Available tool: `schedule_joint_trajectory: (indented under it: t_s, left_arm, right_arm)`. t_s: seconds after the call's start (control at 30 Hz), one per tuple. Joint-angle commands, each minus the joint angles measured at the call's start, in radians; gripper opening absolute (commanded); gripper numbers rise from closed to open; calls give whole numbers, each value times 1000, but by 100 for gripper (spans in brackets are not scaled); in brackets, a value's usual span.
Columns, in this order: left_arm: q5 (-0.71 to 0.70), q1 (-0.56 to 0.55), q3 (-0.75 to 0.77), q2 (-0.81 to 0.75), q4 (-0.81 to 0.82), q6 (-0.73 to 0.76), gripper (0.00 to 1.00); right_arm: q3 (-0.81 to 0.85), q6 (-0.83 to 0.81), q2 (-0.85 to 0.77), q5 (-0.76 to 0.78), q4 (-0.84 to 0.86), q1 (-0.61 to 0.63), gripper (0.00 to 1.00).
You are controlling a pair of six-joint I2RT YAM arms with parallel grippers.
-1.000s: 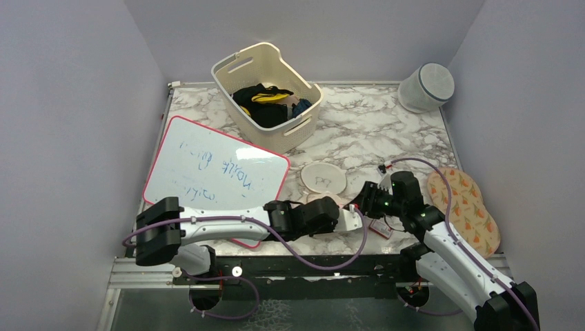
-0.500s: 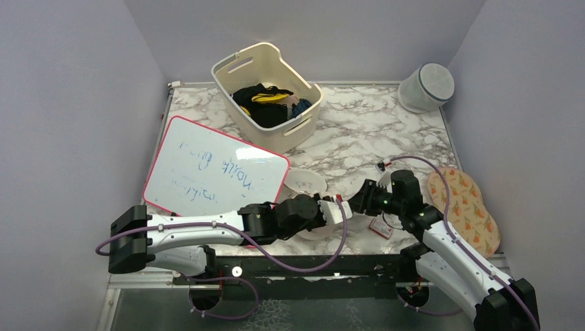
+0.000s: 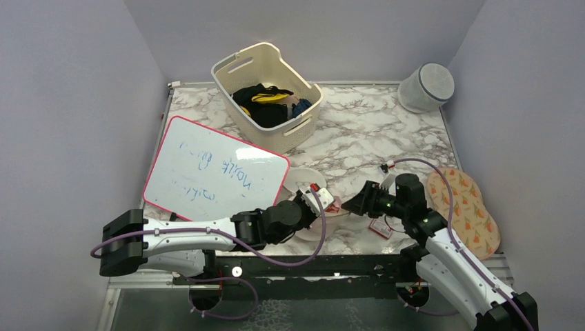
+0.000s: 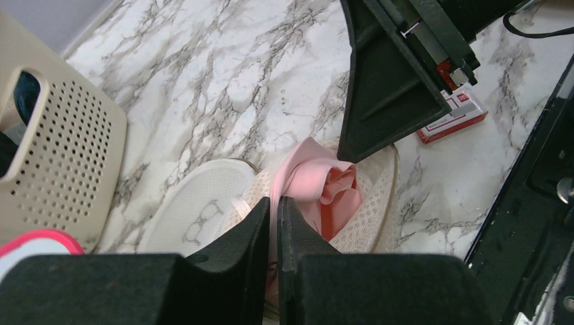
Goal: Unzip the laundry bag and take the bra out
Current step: Pick up the bra from the laundry bag.
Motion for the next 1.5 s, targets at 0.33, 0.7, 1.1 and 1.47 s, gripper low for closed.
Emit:
schedule_joint_trajectory:
  t_s: [0.33,0.7,1.1,1.47]
  left_arm:
    - [-94,-4,-93,-44,338,-219,0]
    - [-166,-2,-88,-28,380,-268,0]
    - [-129,45,-113,4,481,-442,0]
    - [-39,46,-85,149,589,-346,0]
  right_arm:
    - [-32,13,-31,-98,-8,1,61]
    - [-68,55,-53,-124,11,1,70]
    - [-87,65,-74,-111,44,1,68]
    - [-21,73,-50,-173,63,0,70]
